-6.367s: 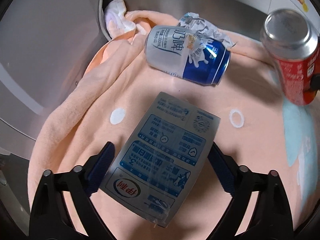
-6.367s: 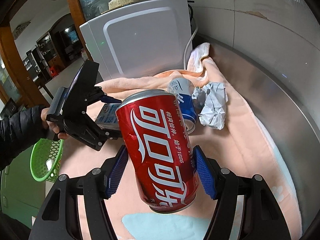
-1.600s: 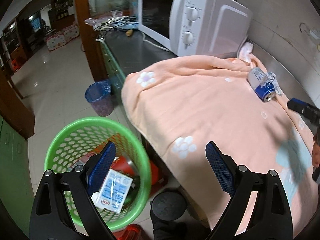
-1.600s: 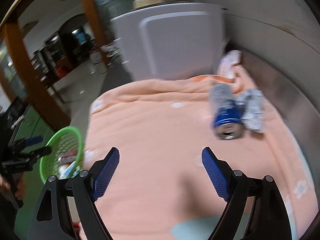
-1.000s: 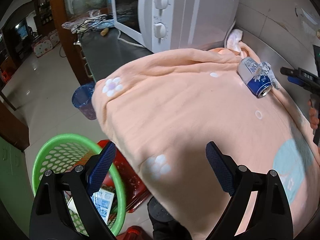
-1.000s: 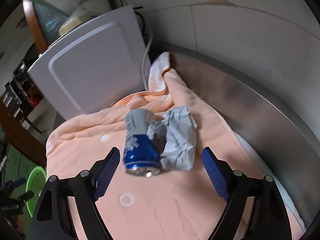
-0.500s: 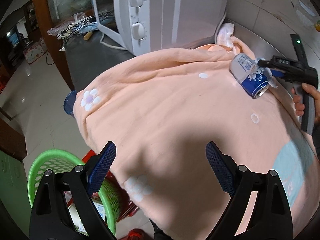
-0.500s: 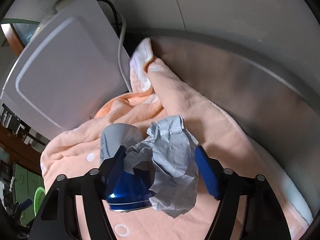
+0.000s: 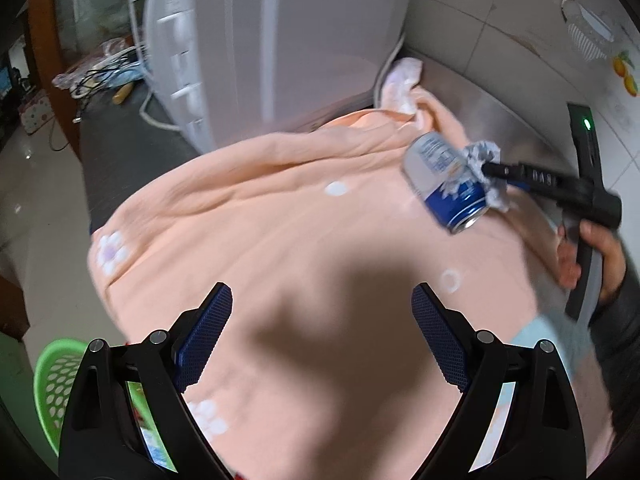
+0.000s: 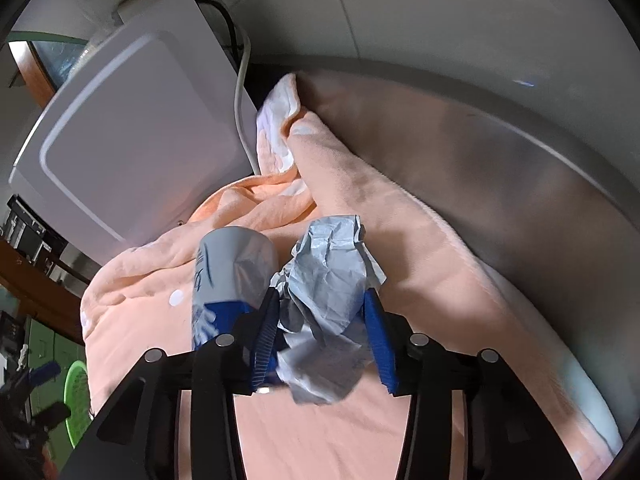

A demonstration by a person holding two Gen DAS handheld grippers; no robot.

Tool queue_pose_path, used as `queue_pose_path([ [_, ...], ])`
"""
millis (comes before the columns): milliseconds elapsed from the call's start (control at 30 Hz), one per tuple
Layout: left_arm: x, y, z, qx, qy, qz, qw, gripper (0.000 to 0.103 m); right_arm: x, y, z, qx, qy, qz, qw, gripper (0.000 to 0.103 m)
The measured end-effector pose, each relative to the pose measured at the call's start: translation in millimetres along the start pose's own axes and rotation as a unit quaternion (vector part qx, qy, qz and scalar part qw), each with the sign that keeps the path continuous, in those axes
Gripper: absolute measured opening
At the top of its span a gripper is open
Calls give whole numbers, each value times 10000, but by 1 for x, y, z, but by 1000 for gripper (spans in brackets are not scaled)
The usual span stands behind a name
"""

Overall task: Collect trash
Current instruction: 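Grasp the crumpled silver foil with the right gripper while the left gripper grasps the blue-white can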

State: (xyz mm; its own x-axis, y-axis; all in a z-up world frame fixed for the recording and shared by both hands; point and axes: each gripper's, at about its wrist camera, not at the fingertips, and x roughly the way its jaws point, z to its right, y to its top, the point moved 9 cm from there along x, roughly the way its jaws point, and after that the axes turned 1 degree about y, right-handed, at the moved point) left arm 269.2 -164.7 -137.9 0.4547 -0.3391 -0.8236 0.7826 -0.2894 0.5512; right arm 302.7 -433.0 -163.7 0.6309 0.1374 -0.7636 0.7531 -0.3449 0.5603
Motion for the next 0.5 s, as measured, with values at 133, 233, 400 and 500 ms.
queue_pose_path([
  [133,11,16,23,13,-178,-30,9998,90,-21,-9,7,20,17,126,9999,37],
  [233,22,31,40,9,-267,-75,9996,90,-34,-20,18,99,30,186,9998,35],
  [400,44,54,72,40,-520,-184,9985,90,-51,-41,33,165,-2,227,9996,34],
  [500,57,64,89,38,-595,-271,9979,90,-60,-53,39,220,7,252,9994,34],
])
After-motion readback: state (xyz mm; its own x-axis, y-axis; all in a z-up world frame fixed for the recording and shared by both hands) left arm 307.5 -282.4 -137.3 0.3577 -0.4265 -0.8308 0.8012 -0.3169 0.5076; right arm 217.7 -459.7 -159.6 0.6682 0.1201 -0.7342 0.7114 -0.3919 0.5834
